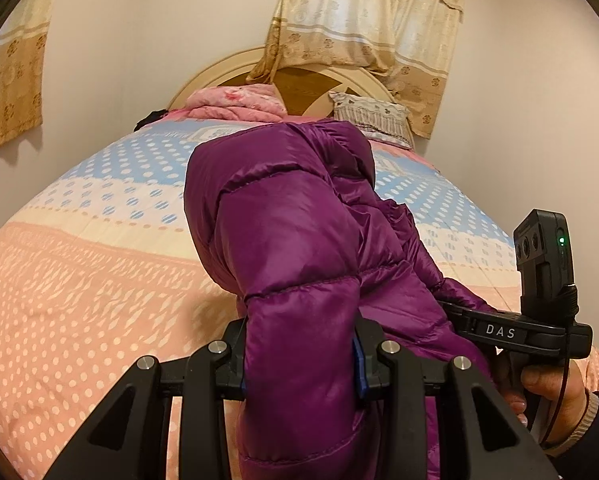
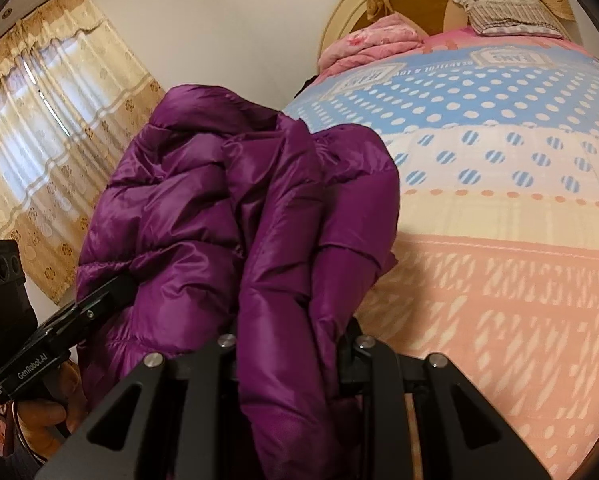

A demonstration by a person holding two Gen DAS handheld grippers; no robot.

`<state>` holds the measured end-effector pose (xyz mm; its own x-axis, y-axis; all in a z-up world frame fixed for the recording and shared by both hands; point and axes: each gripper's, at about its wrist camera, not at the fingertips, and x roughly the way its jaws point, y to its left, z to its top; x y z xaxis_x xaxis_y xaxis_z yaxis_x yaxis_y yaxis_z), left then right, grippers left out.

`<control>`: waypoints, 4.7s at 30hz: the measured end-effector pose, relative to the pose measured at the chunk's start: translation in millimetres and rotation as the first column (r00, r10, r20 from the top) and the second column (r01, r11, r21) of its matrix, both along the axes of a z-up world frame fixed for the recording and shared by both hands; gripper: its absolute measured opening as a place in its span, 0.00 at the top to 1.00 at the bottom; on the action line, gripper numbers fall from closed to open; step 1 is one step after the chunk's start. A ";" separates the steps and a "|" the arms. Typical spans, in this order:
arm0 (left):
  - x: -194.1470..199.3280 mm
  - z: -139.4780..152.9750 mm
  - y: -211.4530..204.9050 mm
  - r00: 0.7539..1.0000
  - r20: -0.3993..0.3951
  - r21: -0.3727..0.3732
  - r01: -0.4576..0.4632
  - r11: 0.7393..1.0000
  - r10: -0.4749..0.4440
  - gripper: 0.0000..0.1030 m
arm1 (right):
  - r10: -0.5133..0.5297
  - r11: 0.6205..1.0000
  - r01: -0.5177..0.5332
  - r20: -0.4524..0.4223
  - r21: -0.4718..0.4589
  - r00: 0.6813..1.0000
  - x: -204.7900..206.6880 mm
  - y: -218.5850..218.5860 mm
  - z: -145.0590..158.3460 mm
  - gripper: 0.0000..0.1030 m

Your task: Fold large clothes

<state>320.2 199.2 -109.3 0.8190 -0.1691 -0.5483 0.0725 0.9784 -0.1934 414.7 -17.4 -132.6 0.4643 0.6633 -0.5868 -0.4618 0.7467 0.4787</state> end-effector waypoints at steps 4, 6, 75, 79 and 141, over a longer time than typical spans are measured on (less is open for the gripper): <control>-2.7 -7.2 13.5 1.000 -0.010 -0.012 -0.020 1.000 0.020 0.64 | 0.019 1.000 -0.019 -0.010 -0.023 1.000 0.0 17.2 -3.9 0.74; -4.5 -10.8 18.4 0.999 -0.014 -0.016 -0.029 0.999 0.029 0.64 | 0.026 0.999 -0.027 -0.016 -0.031 1.000 0.6 23.4 -5.3 0.74; -207.0 98.5 -28.0 0.947 0.231 0.095 -0.249 0.964 0.222 0.14 | -0.125 0.951 0.225 0.405 -0.211 0.906 -219.1 8.5 147.1 0.08; -209.3 104.1 -27.2 0.939 0.258 0.108 -0.260 0.959 0.226 0.14 | -0.128 0.952 0.233 0.429 -0.201 0.894 -223.5 8.2 154.2 0.06; -211.8 105.5 -21.2 0.926 0.275 0.121 -0.301 0.946 0.259 0.13 | -0.080 0.956 0.206 0.491 -0.207 0.868 -244.8 22.6 152.2 0.01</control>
<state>108.4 178.0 -3.8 0.9346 0.1593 -0.3181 -0.1829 0.9821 -0.0457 169.8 5.2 19.6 0.8050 0.4324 -0.4063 -0.4638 0.8856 0.0236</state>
